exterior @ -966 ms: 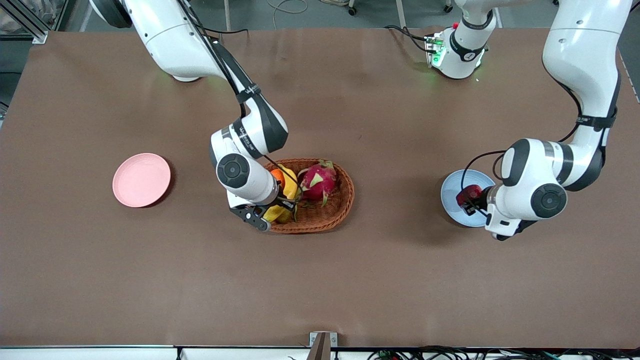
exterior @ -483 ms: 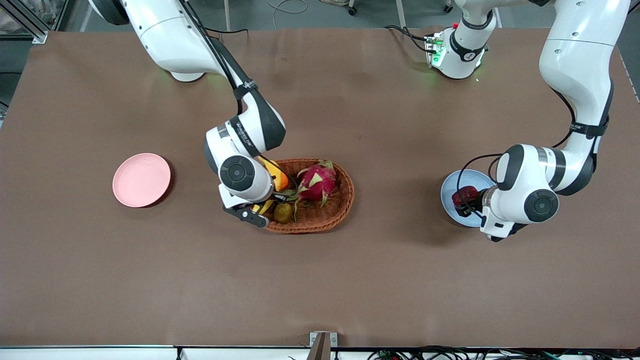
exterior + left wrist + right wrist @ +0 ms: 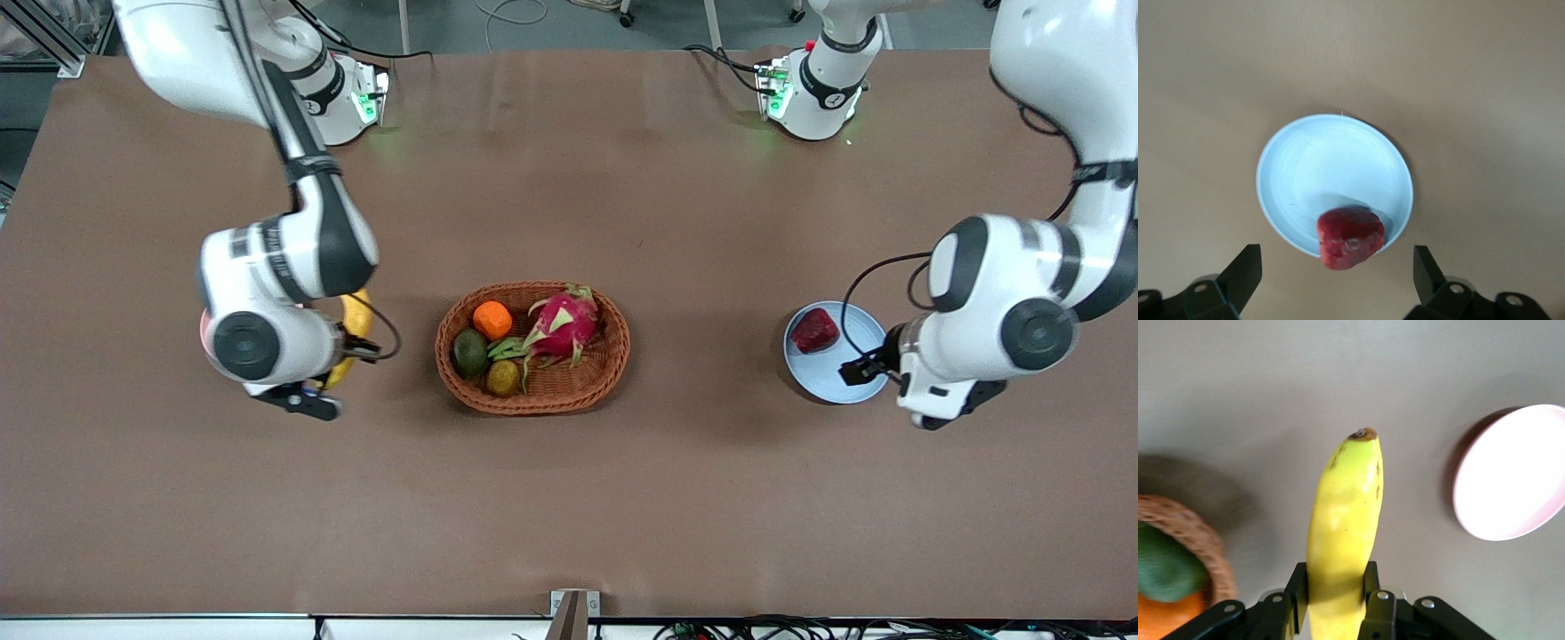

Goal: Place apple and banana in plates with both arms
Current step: 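Release the dragon fruit while the right gripper carries the banana to the pink plate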

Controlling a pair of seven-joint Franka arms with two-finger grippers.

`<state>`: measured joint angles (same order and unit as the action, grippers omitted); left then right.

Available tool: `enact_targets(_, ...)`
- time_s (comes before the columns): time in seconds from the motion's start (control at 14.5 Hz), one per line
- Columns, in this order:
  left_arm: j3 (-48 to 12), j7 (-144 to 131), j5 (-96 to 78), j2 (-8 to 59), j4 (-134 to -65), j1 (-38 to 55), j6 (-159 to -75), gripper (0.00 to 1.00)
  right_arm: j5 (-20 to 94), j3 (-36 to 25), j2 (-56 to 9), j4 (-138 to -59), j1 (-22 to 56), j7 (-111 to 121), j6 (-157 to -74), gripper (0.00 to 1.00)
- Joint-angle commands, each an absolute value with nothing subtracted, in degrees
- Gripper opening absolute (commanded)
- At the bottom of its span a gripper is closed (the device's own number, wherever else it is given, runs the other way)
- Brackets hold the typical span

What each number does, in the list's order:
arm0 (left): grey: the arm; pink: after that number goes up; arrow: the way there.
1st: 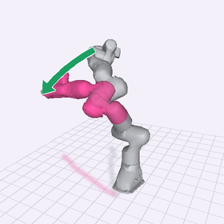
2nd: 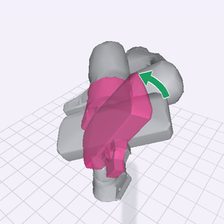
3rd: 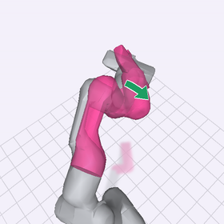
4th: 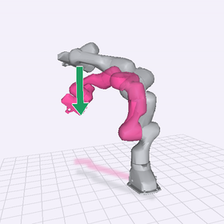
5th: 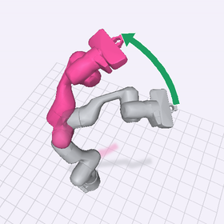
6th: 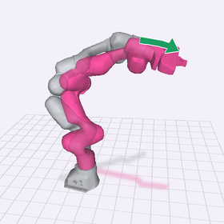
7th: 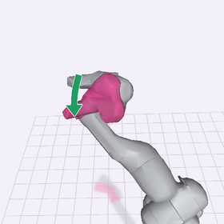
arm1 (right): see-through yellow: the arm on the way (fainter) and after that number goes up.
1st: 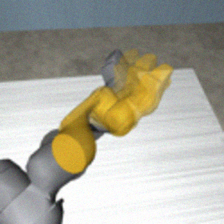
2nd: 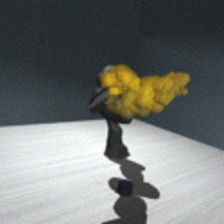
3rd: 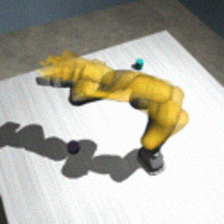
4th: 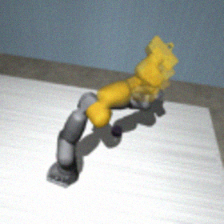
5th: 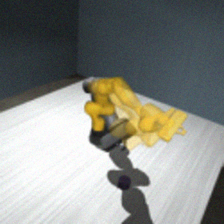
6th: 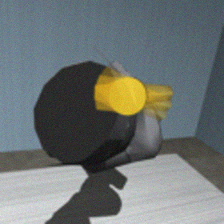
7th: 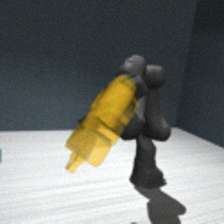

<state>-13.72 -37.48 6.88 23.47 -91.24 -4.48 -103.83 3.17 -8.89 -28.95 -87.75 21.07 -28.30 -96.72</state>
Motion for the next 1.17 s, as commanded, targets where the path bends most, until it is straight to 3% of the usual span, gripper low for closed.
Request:
enact_targets(0.0, -13.62, -30.44, 7.38, 17.77, -88.95, -4.92, -100.73, 1.0, -0.08, -7.82, -18.57, -104.28, 17.86, -21.31, -104.03, 0.24)
enact_targets(0.41, -13.71, -19.45, 6.86, 6.52, -86.57, -5.54, -92.3, 1.0, -0.09, -7.65, -13.1, -117.4, 3.35, 1.47, -114.06, 0.26)
enact_targets(0.76, -10.38, -8.54, 5.02, -0.96, -87.36, -2.55, -85.11, 1.0, -0.09, -7.73, -12.92, -127.51, 1.49, 4.83, -129.26, 0.26)
enact_targets(1.1, -9.93, -7.65, 0.71, -6.76, -92.72, -2.11, -84.29, 1.0, -0.35, -7.82, -14.76, -127.79, 1.06, 6.42, -134.9, 0.28)
